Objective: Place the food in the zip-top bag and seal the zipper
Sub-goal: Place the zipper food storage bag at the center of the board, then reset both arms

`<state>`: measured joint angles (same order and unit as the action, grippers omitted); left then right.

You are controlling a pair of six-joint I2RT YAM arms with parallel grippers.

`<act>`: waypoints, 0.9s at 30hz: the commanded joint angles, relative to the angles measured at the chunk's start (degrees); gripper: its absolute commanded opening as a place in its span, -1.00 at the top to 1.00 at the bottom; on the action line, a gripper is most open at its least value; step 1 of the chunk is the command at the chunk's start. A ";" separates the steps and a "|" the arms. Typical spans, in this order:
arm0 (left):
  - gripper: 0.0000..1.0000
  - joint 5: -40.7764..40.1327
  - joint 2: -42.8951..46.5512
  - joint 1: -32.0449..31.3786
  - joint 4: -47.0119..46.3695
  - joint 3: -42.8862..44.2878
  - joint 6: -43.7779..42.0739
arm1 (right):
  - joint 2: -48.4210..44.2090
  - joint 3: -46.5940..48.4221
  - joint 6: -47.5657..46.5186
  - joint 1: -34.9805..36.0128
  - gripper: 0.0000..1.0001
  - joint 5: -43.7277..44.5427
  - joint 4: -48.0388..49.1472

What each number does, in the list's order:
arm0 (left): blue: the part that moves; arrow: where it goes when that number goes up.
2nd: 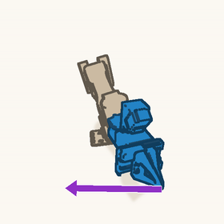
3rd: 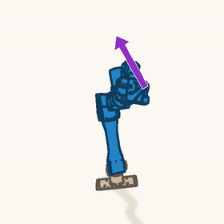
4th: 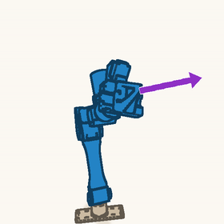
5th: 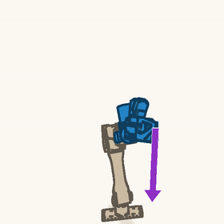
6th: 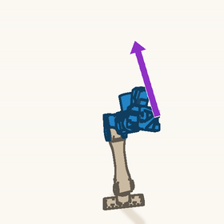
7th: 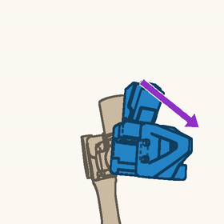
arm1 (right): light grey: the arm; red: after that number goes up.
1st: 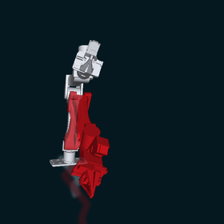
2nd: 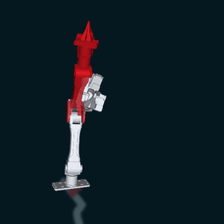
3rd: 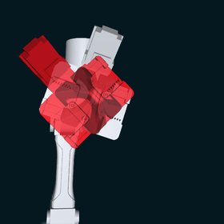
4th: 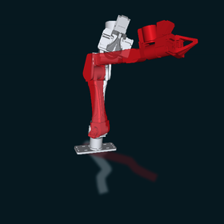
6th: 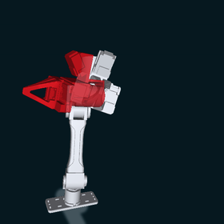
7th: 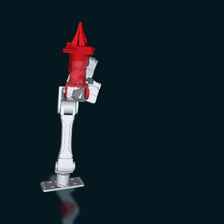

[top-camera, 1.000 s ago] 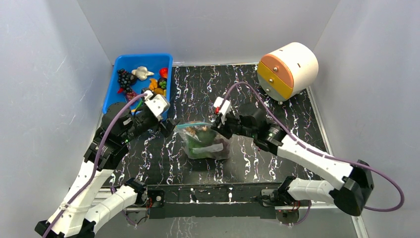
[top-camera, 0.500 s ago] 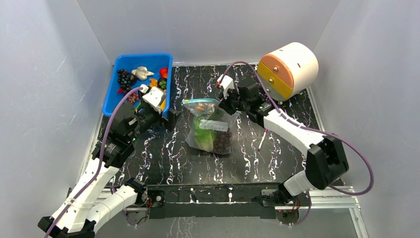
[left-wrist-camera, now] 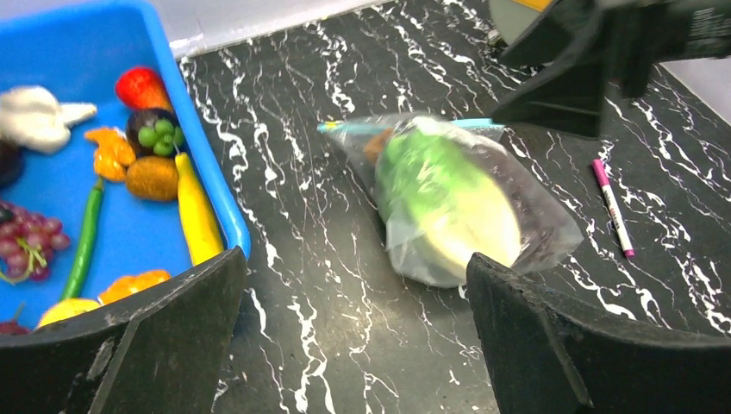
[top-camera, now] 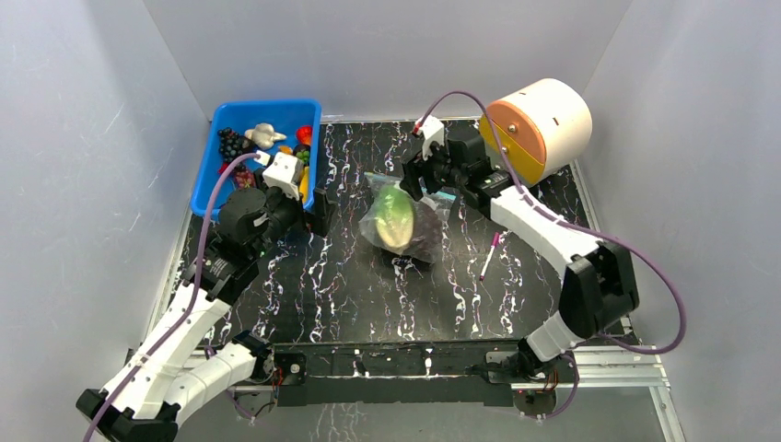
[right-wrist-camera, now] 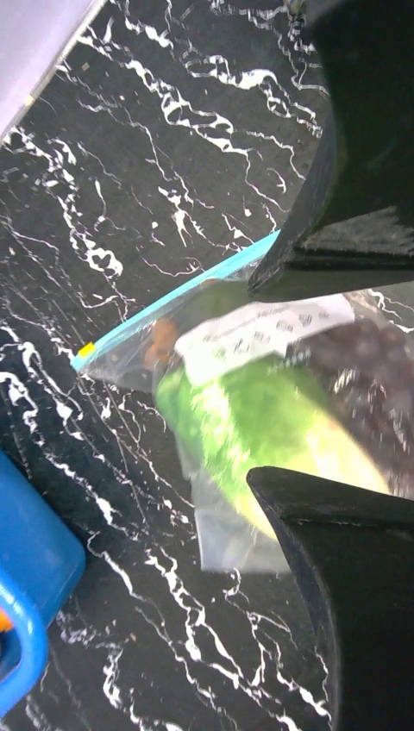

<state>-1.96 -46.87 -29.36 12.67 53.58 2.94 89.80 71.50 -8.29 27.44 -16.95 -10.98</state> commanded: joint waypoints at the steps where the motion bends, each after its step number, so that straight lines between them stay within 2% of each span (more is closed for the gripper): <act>1: -0.97 -4.79 -1.62 0.11 2.56 2.41 7.41 | -8.70 0.43 9.05 0.17 -0.47 2.17 -1.02; 3: -0.97 -6.40 -2.55 0.10 3.35 3.23 10.42 | -11.53 0.84 12.43 0.16 -0.66 4.23 -5.06; 4: -0.97 -7.50 -3.13 0.13 4.12 4.01 12.20 | -12.89 0.97 14.47 0.22 -0.85 5.54 -6.21; 5: -0.97 -8.72 -3.58 0.14 5.12 4.89 13.74 | -14.34 1.04 16.71 0.21 -0.95 6.58 -8.53; 9: -0.97 -11.08 -5.22 0.12 7.81 7.72 18.60 | -20.76 0.02 25.53 0.24 -0.96 10.40 -13.85; 16: -0.97 -7.29 -5.20 0.14 11.11 12.27 19.43 | -27.44 0.28 36.48 0.23 -0.96 13.89 -23.37; 21: -0.97 -3.31 -2.31 0.15 7.19 8.91 20.68 | -32.47 1.09 38.62 0.18 -0.96 17.78 -25.92; 27: -0.97 -0.83 0.06 0.11 6.74 4.58 23.89 | -38.35 -4.01 39.85 0.17 -0.96 20.02 -24.01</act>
<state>-5.87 -48.42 -29.36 20.18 60.49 24.12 55.31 69.84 29.04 27.64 0.14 -36.91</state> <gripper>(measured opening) 0.983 0.980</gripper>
